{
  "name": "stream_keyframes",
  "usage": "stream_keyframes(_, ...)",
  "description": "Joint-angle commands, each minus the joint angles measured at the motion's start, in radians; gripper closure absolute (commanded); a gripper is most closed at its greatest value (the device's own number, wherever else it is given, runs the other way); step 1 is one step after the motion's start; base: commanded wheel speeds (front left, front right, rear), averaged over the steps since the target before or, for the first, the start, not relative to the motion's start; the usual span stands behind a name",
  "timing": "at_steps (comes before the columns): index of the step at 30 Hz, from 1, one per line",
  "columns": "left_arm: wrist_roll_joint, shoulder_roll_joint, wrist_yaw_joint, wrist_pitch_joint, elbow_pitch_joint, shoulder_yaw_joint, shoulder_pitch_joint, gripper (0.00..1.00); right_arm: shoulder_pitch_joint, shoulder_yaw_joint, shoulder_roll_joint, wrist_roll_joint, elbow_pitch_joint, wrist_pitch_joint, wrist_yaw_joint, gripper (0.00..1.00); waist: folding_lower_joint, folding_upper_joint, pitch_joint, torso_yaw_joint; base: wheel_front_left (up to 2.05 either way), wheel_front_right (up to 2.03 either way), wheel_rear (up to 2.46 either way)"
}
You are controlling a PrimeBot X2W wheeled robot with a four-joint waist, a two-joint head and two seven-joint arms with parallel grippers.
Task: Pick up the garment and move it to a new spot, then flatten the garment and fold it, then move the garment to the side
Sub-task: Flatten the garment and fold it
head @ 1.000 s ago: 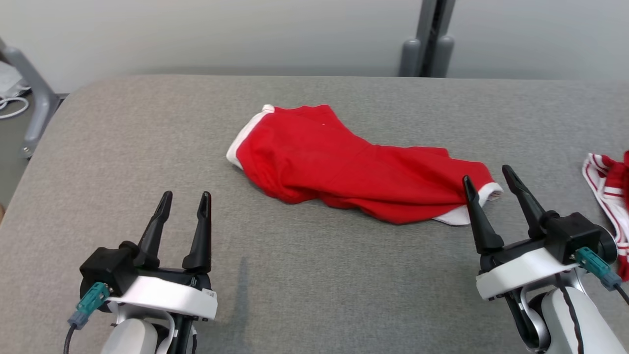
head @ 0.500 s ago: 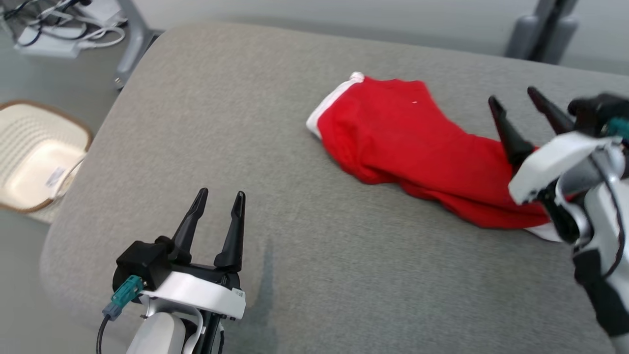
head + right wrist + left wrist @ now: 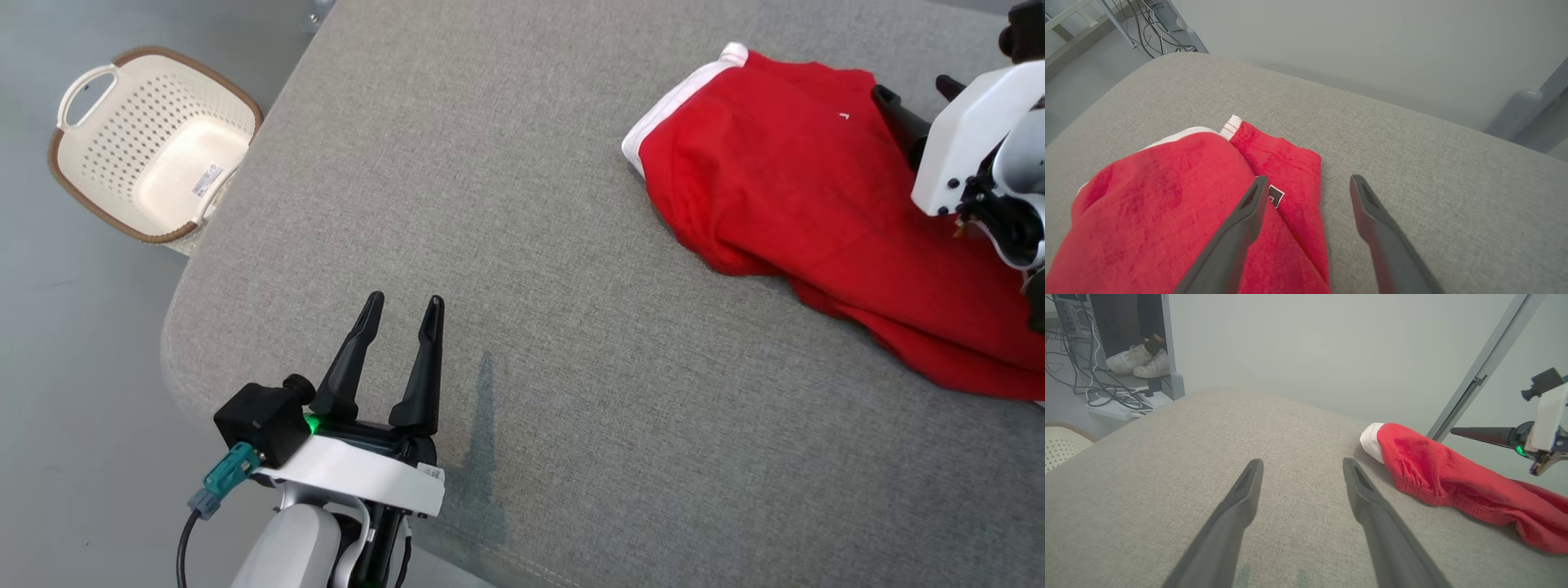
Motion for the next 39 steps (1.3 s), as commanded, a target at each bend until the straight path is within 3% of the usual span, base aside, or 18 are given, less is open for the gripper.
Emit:
stream_keyframes(1, -0.012, 0.003, 0.01, -0.003, -0.01, -0.003, -0.014, 0.0, -0.029, 0.019, -0.014, 0.01, 0.028, 0.017, 0.0, 0.0, 0.0, 0.0, 0.025, 0.013, 0.0, 0.0, 0.0)
stream_keyframes(14, -0.044, 0.003, 0.037, -0.003, -0.046, -0.021, -0.005, 0.0, -0.152, 0.18, -0.012, 0.084, 0.16, 0.037, 0.0, 0.0, 0.0, 0.0, 0.088, 0.026, 0.0, 0.0, 0.0)
stream_keyframes(16, -0.047, 0.003, 0.038, -0.003, -0.046, -0.024, -0.007, 0.0, -0.156, 0.207, -0.013, 0.094, 0.167, 0.034, 0.0, 1.0, 0.0, 0.0, 0.091, 0.027, 0.0, 0.0, 0.0)
stream_keyframes(26, -0.033, 0.003, 0.027, -0.003, -0.021, -0.034, -0.027, 0.0, -0.185, 0.233, -0.072, 0.151, 0.212, -0.152, 0.0, 1.0, 0.0, 0.0, 0.071, 0.024, 0.0, 0.0, 0.0)
stream_keyframes(32, -0.024, 0.003, 0.007, -0.003, 0.006, -0.052, -0.051, 0.0, -0.215, 0.174, -0.117, 0.141, 0.354, -0.302, 0.0, 1.0, 0.0, 0.0, 0.04, 0.015, 0.0, 0.0, 0.0)
stream_keyframes(39, -0.014, 0.003, 0.0, -0.003, 0.02, -0.059, -0.07, 0.0, -0.239, 0.091, -0.148, 0.13, 0.447, -0.389, 0.0, 1.0, 0.0, 0.0, 0.022, -0.013, 0.0, 0.0, 0.0)
